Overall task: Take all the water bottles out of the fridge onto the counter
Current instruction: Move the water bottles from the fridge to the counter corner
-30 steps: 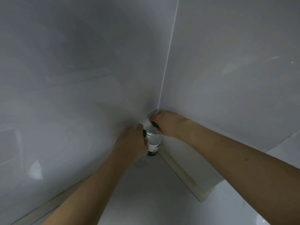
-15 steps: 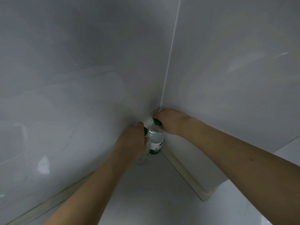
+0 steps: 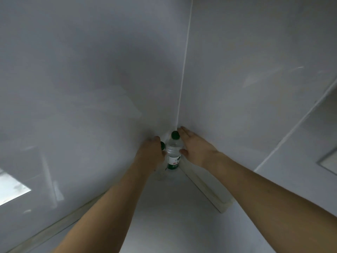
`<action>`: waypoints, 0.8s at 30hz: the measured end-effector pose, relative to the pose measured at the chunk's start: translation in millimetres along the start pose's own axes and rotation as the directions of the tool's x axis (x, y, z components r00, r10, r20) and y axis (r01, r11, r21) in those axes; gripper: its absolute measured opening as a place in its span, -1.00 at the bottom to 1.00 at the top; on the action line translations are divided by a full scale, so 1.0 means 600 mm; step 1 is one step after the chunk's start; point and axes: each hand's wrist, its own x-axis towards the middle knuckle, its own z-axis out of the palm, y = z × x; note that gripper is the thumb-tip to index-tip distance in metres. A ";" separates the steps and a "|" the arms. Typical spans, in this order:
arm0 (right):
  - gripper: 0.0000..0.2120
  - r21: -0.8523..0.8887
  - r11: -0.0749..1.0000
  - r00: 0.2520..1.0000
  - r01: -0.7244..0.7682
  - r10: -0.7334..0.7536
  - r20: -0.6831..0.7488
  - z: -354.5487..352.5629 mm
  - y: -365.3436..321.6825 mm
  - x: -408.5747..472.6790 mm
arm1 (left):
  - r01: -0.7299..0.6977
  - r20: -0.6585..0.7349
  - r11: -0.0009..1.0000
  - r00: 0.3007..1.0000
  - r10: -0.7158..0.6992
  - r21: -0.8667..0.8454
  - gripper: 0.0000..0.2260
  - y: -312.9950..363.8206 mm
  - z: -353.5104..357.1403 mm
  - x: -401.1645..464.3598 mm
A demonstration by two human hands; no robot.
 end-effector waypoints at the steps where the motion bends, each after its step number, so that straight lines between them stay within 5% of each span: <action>1: -0.27 0.021 1.000 1.000 -0.012 0.012 -0.014 -0.002 0.000 -0.015 | -0.014 0.000 1.000 1.000 0.014 0.016 -0.67 0.000 -0.006 -0.003; 24: -0.36 0.171 0.938 0.902 -0.300 0.338 -0.269 -0.148 0.021 -0.531 | -0.487 -0.074 0.853 0.859 0.507 0.186 -0.50 0.296 -0.092 -0.339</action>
